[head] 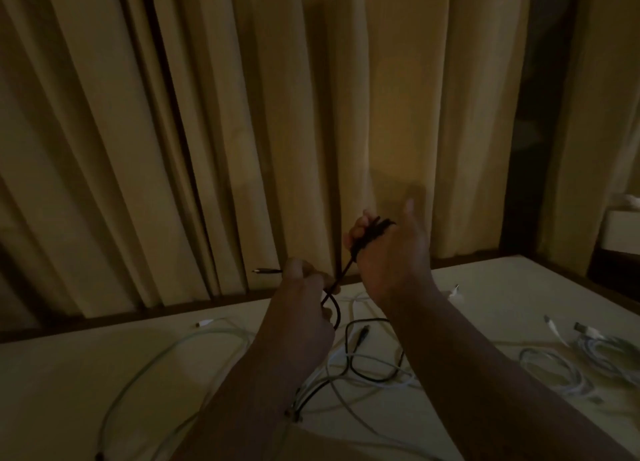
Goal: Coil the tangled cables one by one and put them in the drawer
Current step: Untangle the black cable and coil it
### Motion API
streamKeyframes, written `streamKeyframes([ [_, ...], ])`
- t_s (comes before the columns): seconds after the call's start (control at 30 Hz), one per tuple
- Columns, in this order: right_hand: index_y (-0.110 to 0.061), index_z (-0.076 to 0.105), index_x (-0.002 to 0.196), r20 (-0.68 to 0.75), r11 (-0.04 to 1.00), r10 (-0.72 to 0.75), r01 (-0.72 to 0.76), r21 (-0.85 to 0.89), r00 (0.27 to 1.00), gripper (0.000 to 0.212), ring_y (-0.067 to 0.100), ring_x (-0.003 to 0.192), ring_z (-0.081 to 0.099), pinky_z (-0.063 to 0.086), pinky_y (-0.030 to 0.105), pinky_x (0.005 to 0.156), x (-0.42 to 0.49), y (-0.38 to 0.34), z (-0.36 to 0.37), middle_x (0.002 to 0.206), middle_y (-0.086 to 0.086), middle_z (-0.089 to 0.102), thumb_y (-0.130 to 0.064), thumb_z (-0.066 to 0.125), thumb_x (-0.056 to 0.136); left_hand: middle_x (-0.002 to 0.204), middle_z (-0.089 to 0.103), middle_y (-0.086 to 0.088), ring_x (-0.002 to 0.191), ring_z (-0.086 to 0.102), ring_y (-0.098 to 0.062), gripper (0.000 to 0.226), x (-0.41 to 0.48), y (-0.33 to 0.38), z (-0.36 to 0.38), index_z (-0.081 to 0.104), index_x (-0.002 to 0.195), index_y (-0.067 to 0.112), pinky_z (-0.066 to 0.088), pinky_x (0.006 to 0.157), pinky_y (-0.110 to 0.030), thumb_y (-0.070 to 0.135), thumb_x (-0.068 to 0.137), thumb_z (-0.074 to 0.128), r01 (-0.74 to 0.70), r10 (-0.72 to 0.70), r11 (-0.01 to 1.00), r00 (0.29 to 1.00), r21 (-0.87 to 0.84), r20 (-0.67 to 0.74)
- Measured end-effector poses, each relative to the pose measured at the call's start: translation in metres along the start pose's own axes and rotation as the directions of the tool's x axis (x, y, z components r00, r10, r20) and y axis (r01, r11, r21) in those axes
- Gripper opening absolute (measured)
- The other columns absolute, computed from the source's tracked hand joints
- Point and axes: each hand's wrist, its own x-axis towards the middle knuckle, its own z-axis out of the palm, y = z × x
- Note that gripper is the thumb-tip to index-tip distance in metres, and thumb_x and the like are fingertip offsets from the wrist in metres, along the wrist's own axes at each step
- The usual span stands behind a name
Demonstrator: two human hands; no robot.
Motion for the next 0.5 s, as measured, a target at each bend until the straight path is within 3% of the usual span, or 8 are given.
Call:
streamKeyframes([
  [0.07,-0.008,0.055,0.107,-0.014,0.964,-0.078,0.072,-0.256,0.997,0.052,0.015,0.068,0.05,0.049,0.034,0.079,-0.001,0.008,0.003,0.074,0.0,0.053,-0.055,0.033,0.104,0.118,0.029,0.015,0.088,0.048,-0.003,0.038,0.0,0.001,-0.002,0.065,0.116,0.028,0.033,0.063,-0.004,0.001,0.089,0.064,-0.005,0.005,0.999,1.0,0.039,0.007],
  [0.13,-0.009,0.057,0.099,0.018,0.826,-0.169,0.151,-0.544,0.985,0.052,0.017,0.072,0.053,0.049,0.035,0.078,0.0,0.016,0.002,0.078,0.003,0.056,-0.055,0.033,0.105,0.119,0.029,0.015,0.087,0.045,-0.004,0.04,-0.001,0.002,-0.007,0.064,0.113,0.029,0.032,0.059,-0.006,-0.001,0.088,0.063,-0.016,0.014,0.997,1.0,0.077,0.027],
  [0.2,-0.011,0.058,0.095,0.07,0.674,-0.178,0.174,-0.718,0.981,0.062,0.019,0.078,0.056,0.05,0.039,0.079,0.002,0.021,0.0,0.086,0.006,0.059,-0.069,0.036,0.093,0.119,0.04,0.011,0.086,0.048,-0.008,0.036,0.0,0.001,-0.009,0.064,0.106,0.028,0.033,0.064,-0.012,-0.002,0.086,0.061,-0.049,0.043,0.994,0.997,0.101,0.062],
  [0.3,-0.018,0.057,0.097,0.104,0.566,-0.136,0.164,-0.808,0.985,0.069,0.014,0.08,0.059,0.05,0.04,0.08,0.007,0.023,-0.005,0.093,0.003,0.063,-0.08,0.04,0.073,0.105,0.054,0.008,0.076,0.05,-0.005,0.022,-0.001,0.004,-0.014,0.064,0.103,0.027,0.039,0.062,-0.018,0.012,0.088,0.061,-0.049,0.036,0.995,0.989,0.087,0.143],
  [0.33,-0.018,0.056,0.098,0.164,0.467,-0.11,0.197,-0.862,0.98,0.068,0.015,0.082,0.061,0.051,0.041,0.082,0.005,0.022,-0.007,0.095,0.002,0.064,-0.079,0.038,0.077,0.102,0.058,0.007,0.077,0.053,-0.005,0.017,0.0,0.003,-0.014,0.066,0.102,0.027,0.045,0.064,-0.02,0.017,0.088,0.062,-0.042,0.03,0.996,0.987,0.073,0.156],
  [0.43,-0.014,0.058,0.099,0.349,0.038,0.076,0.347,-0.937,0.934,0.078,0.023,0.087,0.065,0.055,0.051,0.085,-0.009,0.015,-0.012,0.094,0.009,0.067,-0.08,0.018,0.09,0.093,0.068,0.004,0.078,0.062,-0.011,0.012,-0.001,-0.003,-0.017,0.07,0.099,0.027,0.058,0.074,-0.037,0.024,0.09,0.063,0.004,-0.004,1.0,0.971,0.001,0.238],
  [0.5,-0.014,0.06,0.087,0.308,-0.059,0.223,0.329,-0.943,0.925,0.077,0.02,0.076,0.063,0.054,0.05,0.083,-0.014,0.01,-0.011,0.08,0.005,0.066,-0.077,0.015,0.093,0.078,0.068,0.01,0.069,0.062,-0.011,0.013,-0.002,-0.008,-0.024,0.071,0.084,0.032,0.054,0.066,-0.034,0.023,0.091,0.064,0.051,-0.002,0.989,0.945,-0.138,0.328],
])
